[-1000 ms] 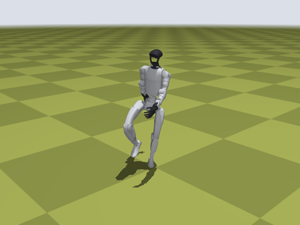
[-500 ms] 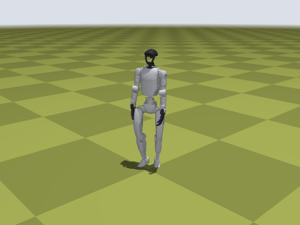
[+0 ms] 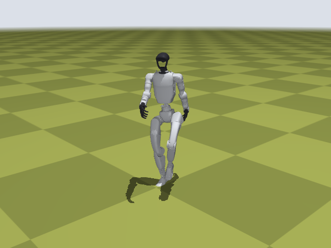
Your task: In place motions
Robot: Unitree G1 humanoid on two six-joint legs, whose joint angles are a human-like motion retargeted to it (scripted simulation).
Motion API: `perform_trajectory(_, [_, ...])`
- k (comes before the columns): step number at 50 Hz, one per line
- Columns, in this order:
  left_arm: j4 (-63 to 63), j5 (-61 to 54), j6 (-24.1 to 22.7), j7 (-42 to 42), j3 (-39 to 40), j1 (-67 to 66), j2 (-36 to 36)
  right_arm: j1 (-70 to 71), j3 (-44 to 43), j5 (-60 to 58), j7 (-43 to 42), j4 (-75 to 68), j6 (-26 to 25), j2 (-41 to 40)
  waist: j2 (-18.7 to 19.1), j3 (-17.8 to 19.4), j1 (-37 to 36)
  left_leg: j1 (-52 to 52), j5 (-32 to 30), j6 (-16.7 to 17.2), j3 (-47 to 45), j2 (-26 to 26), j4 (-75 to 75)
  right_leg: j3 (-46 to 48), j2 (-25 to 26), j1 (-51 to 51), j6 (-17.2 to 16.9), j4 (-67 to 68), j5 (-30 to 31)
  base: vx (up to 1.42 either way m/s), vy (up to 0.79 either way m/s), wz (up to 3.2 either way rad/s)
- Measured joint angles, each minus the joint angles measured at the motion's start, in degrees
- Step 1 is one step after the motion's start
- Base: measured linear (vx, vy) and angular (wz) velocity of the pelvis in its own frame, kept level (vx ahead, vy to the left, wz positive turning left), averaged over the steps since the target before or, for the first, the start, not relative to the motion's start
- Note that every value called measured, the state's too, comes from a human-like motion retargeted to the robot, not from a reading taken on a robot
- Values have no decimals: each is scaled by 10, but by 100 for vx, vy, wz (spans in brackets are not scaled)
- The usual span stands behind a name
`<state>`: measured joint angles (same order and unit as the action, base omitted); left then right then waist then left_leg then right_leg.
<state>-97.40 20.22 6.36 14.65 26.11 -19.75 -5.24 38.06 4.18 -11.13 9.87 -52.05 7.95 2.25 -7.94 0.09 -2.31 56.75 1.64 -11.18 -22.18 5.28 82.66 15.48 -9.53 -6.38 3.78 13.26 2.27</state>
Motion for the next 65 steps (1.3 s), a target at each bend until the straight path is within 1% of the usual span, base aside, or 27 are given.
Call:
perform_trajectory(5, [18, 4, 14, -15, -27, 55, -18, -62, 0, 17, -8, -66, 6, -12, 19, -51, 42, -151, -13, 23, 44, -40, -146, 31, 5, 8, -29, -48, 13, 12, -2, 59])
perform_trajectory(10, [47, -12, 1, -43, -36, 94, -39, -125, -2, 60, -10, -132, 20, -32, 29, -88, 70, -327, -15, 46, 90, -74, -383, 39, 11, 3, -53, -71, 20, 11, -12, 6])
perform_trajectory(13, [52, -32, -7, -61, -40, 109, -51, -160, -3, 60, -11, -163, 15, -35, 51, -105, 96, -431, -8, 48, 109, -74, -554, 49, 36, 0, -56, -78, 18, 15, -17, 18])
perform_trajectory(15, [50, -42, -10, -66, -43, 121, -57, -182, -9, 55, -15, -183, 10, -32, 76, -110, 124, -496, 39, 97, 137, -70, -663, 74, 63, 3, -57, -82, 13, 16, -18, 76])
perform_trajectory(16, [48, -45, -11, -65, -45, 128, -59, -193, -13, 53, -16, -192, 9, -28, 84, -109, 134, -520, 65, 101, 116, -61, -699, 84, 70, 6, -58, -83, 11, 24, -19, 76])
perform_trajectory(18, [44, -51, -11, -63, -49, 144, -58, -217, -21, 50, -20, -214, 4, -16, 94, -108, 149, -549, 92, 105, 104, -58, -749, 97, 79, 15, -59, -84, 6, 30, -19, 63])
perform_trajectory(20, [39, -54, -9, -57, -52, 165, -55, -242, -39, 44, -25, -244, -5, -1, 99, -109, 169, -552, 84, 116, 128, -58, -769, 114, 80, 21, -56, -83, -2, 31, -18, 93])
perform_trajectory(22, [39, -58, -6, -47, -64, 191, -54, -272, -65, 45, -29, -275, -17, 10, 101, -107, 190, -546, 78, 106, 155, -66, -771, 135, 75, 27, -55, -75, -11, 30, -16, 111])
perform_trajectory(25, [62, -60, -2, -23, -94, 228, -52, -324, -106, 81, -23, -313, -31, 27, 101, -88, 191, -556, 80, 94, 177, -72, -771, 164, 70, 36, -50, -36, -20, 29, -14, 59])
perform_trajectory(28, [108, -89, -5, -8, -113, 258, -43, -373, -133, 114, -1, -346, -37, 43, 115, -88, 181, -549, 77, 102, 180, -52, -775, 172, 44, -28, -48, 107, 40, 30, -19, -5])
perform_trajectory(30, [151, -141, -7, -13, -113, 309, -27, -404, -147, 113, 2, -364, -45, 51, 128, -78, 194, -540, 72, 101, 185, -42, -783, 123, -3, -154, -42, 315, 144, -1, -12, 6])
perform_trajectory(32, [193, -203, -21, -18, -121, 369, -18, -429, -154, 99, -2, -376, -47, 59, 140, -42, 222, -549, 64, 91, 198, -35, -786, 65, -12, -255, -34, 500, 118, -6, -2, 51])
perform_trajectory(35, [257, -266, -57, -52, -111, 467, -9, -452, -148, 65, 7, -403, -65, 77, 163, 9, 303, -545, 53, 68, 238, -31, -781, 65, -95, -377, -13, 730, 64, -12, 8, 117])
perform_trajectory(38, [317, -287, -90, -76, -119, 551, -10, -482, -146, 21, 9, -436, -97, 94, 197, 43, 389, -526, 48, 48, 295, -14, -773, 70, -136, -490, -10, 854, 32, -2, -2, 138])
perform_trajectory(40, [352, -282, -96, -72, -126, 593, -15, -507, -145, 0, 8, -454, -116, 102, 216, 51, 413, -509, 49, 43, 298, 5, -766, 70, -121, -560, -16, 878, 28, 2, -18, 47])
perform_trajectory(42, [379, -275, -100, -62, -135, 623, -19, -538, -149, -2, 1, -454, -142, 104, 225, 53, 427, -499, 55, 40, 304, 18, -758, 75, -109, -592, -23, 871, 25, 5, -21, 3])
perform_trajectory(45, [410, -270, -103, -52, -148, 647, -22, -566, -160, 24, -9, -454, -172, 106, 212, 40, 409, -507, 62, 37, 292, 9, -754, 59, -107, -589, -12, 848, 20, 10, -10, -54])
perform_trajectory(48, [422, -270, -108, -57, -154, 644, -14, -574, -167, 56, -10, -454, -176, 105, 192, 16, 387, -528, 63, 40, 266, -9, -770, 67, -113, -510, 3, 791, 19, 14, -2, -57])
perform_trajectory(50, [423, -272, -111, -60, -159, 630, -5, -572, -168, 69, -8, -454, -169, 103, 185, -4, 372, -535, 63, 45, 253, -17, -780, 88, -106, -435, 3, 729, 25, 14, -2, -49])
perform_trajectory(52, [426, -274, -114, -57, -170, 594, 5, -557, -164, 77, -4, -454, -157, 97, 178, -21, 347, -549, 67, 49, 234, -23, -789, 99, -71, -349, -5, 642, 33, 11, 0, -89])
perform_trajectory(53, [439, -275, -119, -51, -182, 558, 8, -542, -160, 80, 0, -454, -151, 92, 166, -20, 322, -571, 73, 51, 210, -22, -792, 90, -38, -298, -10, 587, 41, 8, -1, -125])
perform_trajectory(55, [444, -272, -122, -41, -194, 497, 14, -517, -151, 73, 2, -454, -134, 84, 160, -36, 295, -583, 78, 57, 189, -23, -797, 79, 12, -205, -18, 452, 51, 5, -2, -100])
perform_trajectory(57, [442, -266, -122, -33, -199, 435, 17, -492, -139, 58, -1, -435, -119, 74, 153, -51, 276, -588, 83, 61, 172, -32, -799, 77, 46, -103, -32, 276, 85, -9, 2, -54])
perform_trajectory(58, [438, -262, -122, -30, -198, 404, 18, -480, -133, 50, -4, -417, -111, 68, 148, -55, 275, -590, 86, 63, 171, -39, -798, 85, 60, -49, -58, 178, 82, -19, 7, -17])
perform_trajectory(60, [417, -251, -115, -26, -183, 348, 26, -458, -117, 39, -6, -379, -96, 57, 135, -66, 271, -593, 89, 67, 168, -58, -797, 94, 85, 25, -65, 40, -4, -22, 11, -14])
perform_trajectory(62, [382, -232, -103, -16, -152, 299, 34, -430, -93, 35, 2, -346, -88, 46, 111, -80, 247, -601, 93, 70, 143, -81, -801, 109, 78, 46, -40, -30, -24, -26, 16, -91])
perform_trajectory(65, [322, -197, -89, -1, -113, 238, 47, -378, -75, 34, 21, -308, -85, 31, 96, -97, 201, -593, 85, 76, 106, -93, -806, 56, 62, 29, -57, -70, 10, -35, 15, -94])
